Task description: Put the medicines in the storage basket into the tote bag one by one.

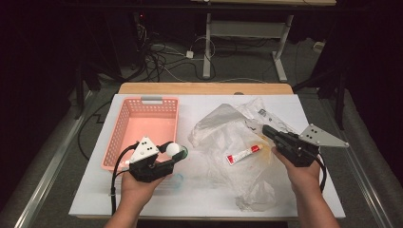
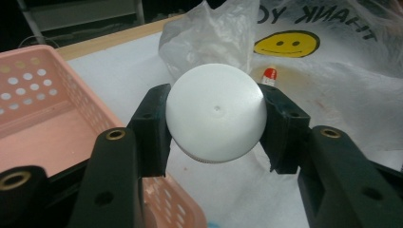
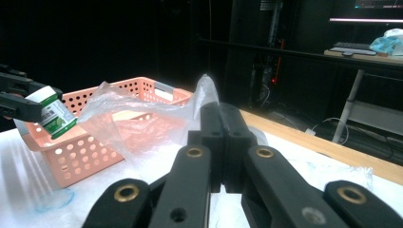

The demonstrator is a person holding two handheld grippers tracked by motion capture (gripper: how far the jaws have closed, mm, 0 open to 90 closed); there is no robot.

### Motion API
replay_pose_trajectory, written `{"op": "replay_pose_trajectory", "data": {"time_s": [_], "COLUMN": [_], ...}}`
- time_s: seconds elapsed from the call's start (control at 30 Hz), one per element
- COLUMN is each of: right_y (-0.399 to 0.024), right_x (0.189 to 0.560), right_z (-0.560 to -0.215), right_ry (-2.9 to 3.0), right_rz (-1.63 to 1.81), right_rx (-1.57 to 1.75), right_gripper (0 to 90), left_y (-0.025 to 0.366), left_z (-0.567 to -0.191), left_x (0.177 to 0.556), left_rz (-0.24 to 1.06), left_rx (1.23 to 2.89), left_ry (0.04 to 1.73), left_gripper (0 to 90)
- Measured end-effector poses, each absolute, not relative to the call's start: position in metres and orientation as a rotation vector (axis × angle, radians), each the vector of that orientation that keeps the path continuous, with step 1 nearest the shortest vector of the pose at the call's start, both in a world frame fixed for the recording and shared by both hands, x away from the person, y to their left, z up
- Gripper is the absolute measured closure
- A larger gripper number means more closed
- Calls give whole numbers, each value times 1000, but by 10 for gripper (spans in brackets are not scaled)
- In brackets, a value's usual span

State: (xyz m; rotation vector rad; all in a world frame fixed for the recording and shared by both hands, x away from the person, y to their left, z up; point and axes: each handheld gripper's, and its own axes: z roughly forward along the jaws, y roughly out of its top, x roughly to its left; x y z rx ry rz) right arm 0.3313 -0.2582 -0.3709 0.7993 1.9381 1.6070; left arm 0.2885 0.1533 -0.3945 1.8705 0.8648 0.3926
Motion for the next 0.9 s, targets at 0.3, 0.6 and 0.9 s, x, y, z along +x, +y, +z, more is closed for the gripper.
{"op": "replay_pose_trajectory", "data": {"time_s": [0.3,0.6,0.9], "right_y": [-257,-255,-253], "right_x": [332,331,331], "right_z": [-372,-373,-374], "right_ry": [1947,1958,1966], "right_rz": [1605,1600,1592], "right_rx": [800,794,789], "right_gripper": [900,900,900], "left_y": [138,117,96], "left_z": [-400,-410,-416], "left_x": [284,281,282], "left_rz": [362,336,323], "left_rx": [1902,1953,1974], "left_ry": [826,783,751], "left_gripper": [490,490,490]}}
